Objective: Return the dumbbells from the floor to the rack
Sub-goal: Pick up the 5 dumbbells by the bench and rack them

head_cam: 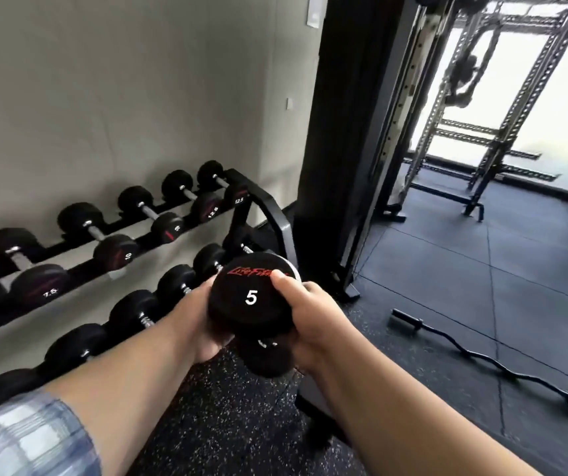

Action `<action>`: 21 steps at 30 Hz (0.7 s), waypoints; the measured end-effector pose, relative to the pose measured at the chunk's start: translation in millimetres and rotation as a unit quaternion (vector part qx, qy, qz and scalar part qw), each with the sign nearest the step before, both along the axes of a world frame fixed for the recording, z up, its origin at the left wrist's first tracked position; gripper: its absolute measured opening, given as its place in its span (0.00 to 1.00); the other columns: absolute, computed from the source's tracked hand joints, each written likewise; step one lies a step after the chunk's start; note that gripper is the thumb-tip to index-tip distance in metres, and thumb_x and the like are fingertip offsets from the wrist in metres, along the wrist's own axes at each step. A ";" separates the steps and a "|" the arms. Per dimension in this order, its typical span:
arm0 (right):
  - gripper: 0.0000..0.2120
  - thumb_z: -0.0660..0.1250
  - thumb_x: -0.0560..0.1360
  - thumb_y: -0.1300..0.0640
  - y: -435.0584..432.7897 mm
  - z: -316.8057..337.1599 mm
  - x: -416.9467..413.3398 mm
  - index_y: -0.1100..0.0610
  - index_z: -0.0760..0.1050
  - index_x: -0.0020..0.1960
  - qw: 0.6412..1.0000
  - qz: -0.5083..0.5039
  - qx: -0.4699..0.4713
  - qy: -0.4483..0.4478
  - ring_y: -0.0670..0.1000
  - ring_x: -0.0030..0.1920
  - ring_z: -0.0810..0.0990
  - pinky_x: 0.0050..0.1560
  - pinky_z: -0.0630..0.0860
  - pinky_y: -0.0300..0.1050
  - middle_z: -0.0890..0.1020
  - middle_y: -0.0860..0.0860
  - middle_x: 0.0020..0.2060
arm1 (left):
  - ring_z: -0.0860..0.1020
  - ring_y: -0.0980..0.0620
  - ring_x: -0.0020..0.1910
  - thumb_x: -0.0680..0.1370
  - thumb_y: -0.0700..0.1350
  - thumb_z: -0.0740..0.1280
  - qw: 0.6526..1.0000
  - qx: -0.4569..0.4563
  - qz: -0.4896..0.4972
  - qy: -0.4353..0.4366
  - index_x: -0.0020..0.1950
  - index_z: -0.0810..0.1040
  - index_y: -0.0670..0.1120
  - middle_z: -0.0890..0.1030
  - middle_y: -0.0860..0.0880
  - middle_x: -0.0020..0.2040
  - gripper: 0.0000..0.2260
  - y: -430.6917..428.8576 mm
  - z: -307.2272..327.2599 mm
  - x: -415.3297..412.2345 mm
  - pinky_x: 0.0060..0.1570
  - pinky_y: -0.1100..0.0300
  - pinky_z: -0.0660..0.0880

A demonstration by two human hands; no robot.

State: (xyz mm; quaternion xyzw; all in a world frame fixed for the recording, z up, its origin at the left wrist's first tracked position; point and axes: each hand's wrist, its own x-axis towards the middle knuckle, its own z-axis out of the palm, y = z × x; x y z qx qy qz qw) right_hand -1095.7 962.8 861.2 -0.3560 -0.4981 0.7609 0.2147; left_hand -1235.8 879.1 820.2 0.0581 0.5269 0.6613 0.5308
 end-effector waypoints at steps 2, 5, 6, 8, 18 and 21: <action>0.22 0.72 0.75 0.50 -6.9 11.0 -9.9 0.64 0.75 0.62 1.000 0.025 -0.007 0.008 0.66 0.50 0.86 0.46 0.83 0.68 0.84 0.66 0.54 | 0.77 0.54 0.23 0.79 0.49 0.59 0.989 -0.127 -0.062 0.041 0.37 0.78 0.45 0.79 0.50 0.26 0.15 -21.4 2.7 -0.9 0.23 0.67 0.74; 0.21 0.70 0.78 0.50 -25.4 25.6 -30.2 0.61 0.74 0.66 0.996 0.070 -0.048 0.030 0.63 0.48 0.86 0.39 0.84 0.60 0.85 0.63 0.54 | 0.80 0.55 0.29 0.78 0.61 0.55 0.963 -0.188 -0.191 0.041 0.49 0.81 0.45 0.82 0.51 0.35 0.23 -55.8 3.3 2.3 0.28 0.65 0.77; 0.21 0.69 0.78 0.50 -33.4 28.0 -38.7 0.60 0.74 0.66 0.994 0.086 -0.053 0.029 0.62 0.47 0.87 0.38 0.84 0.59 0.86 0.62 0.54 | 0.81 0.55 0.32 0.77 0.63 0.55 0.967 -0.171 -0.186 0.017 0.53 0.80 0.44 0.83 0.51 0.39 0.26 -63.2 0.5 -0.4 0.29 0.64 0.78; 0.20 0.68 0.79 0.50 -54.3 29.8 -56.5 0.61 0.75 0.65 0.991 0.112 -0.061 0.030 0.61 0.45 0.88 0.35 0.84 0.57 0.86 0.61 0.52 | 0.81 0.56 0.32 0.77 0.55 0.59 0.983 -0.129 -0.123 -0.043 0.52 0.80 0.42 0.83 0.51 0.42 0.18 -76.7 0.3 -8.4 0.27 0.63 0.79; 0.18 0.67 0.80 0.52 -195.9 21.4 -192.1 0.64 0.76 0.62 0.967 0.250 -0.010 0.038 0.63 0.49 0.87 0.40 0.84 0.56 0.86 0.63 0.51 | 0.84 0.44 0.29 0.71 0.49 0.72 0.929 -0.015 0.292 -0.228 0.30 0.84 0.36 0.85 0.42 0.32 0.17 -230.0 16.4 -130.6 0.26 0.55 0.80; 0.17 0.65 0.80 0.52 -250.7 15.0 -247.6 0.64 0.77 0.61 0.954 0.294 -0.015 0.061 0.62 0.52 0.86 0.40 0.84 0.54 0.86 0.63 0.53 | 0.85 0.52 0.35 0.76 0.50 0.67 0.938 0.026 0.290 -0.188 0.41 0.82 0.41 0.85 0.47 0.33 0.13 -290.8 16.6 -186.1 0.37 0.63 0.82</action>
